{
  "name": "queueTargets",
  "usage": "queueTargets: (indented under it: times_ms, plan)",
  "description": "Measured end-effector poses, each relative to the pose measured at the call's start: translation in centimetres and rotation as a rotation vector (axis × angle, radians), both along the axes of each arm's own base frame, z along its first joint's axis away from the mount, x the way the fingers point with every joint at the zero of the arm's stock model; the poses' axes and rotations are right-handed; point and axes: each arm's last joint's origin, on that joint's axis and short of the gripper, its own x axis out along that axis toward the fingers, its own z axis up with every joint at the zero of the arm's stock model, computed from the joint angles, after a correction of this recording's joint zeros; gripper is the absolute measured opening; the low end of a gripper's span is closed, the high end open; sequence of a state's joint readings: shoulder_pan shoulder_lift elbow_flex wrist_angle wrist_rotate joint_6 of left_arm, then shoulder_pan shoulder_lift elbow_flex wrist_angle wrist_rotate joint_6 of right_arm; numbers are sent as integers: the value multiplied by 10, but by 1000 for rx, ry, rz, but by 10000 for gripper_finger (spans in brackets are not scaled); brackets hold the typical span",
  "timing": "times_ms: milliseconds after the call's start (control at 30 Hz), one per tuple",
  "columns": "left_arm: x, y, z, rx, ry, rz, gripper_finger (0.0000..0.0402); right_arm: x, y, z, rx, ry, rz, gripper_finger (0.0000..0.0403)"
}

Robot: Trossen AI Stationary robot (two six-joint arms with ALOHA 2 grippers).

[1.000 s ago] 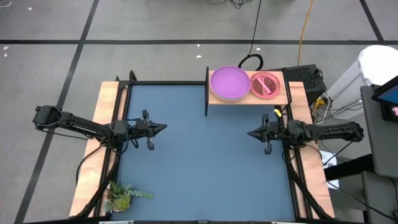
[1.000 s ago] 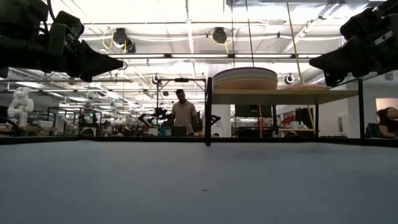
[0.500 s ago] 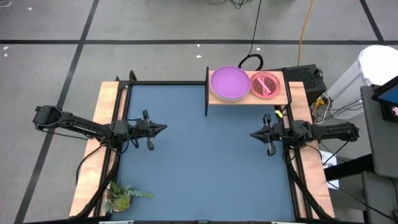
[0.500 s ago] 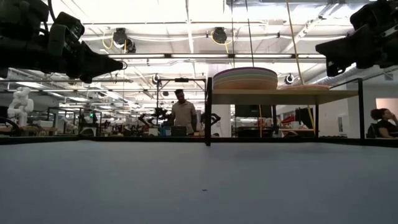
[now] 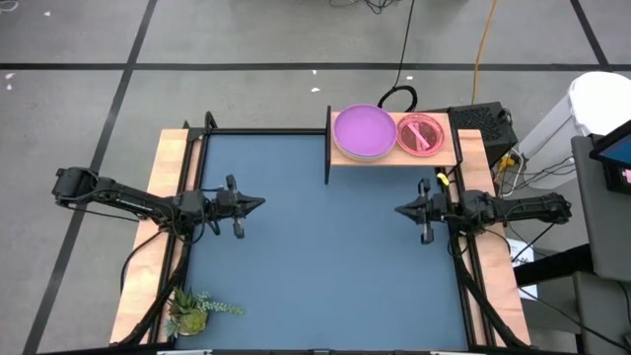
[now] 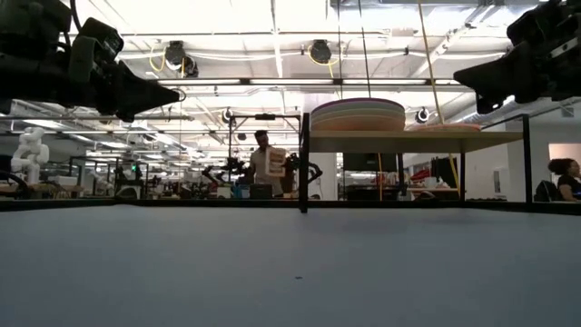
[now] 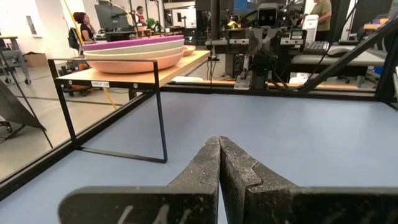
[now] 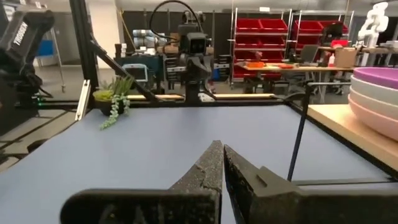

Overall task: Place and stack plates onto a shelf
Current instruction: Return to Home Position

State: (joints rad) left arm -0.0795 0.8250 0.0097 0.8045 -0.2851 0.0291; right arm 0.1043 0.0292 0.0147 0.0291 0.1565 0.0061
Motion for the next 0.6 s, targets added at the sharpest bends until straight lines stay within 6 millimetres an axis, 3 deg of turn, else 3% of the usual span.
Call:
queueTargets:
  times_ms: [333,600]
  plan:
    - [0,-1,0,-12,3,-29,1,6,1,-8,45,94,26,0]
    - [0,-5,-4,-29,41,-53,1,1,2,-1,4,9,53,0]
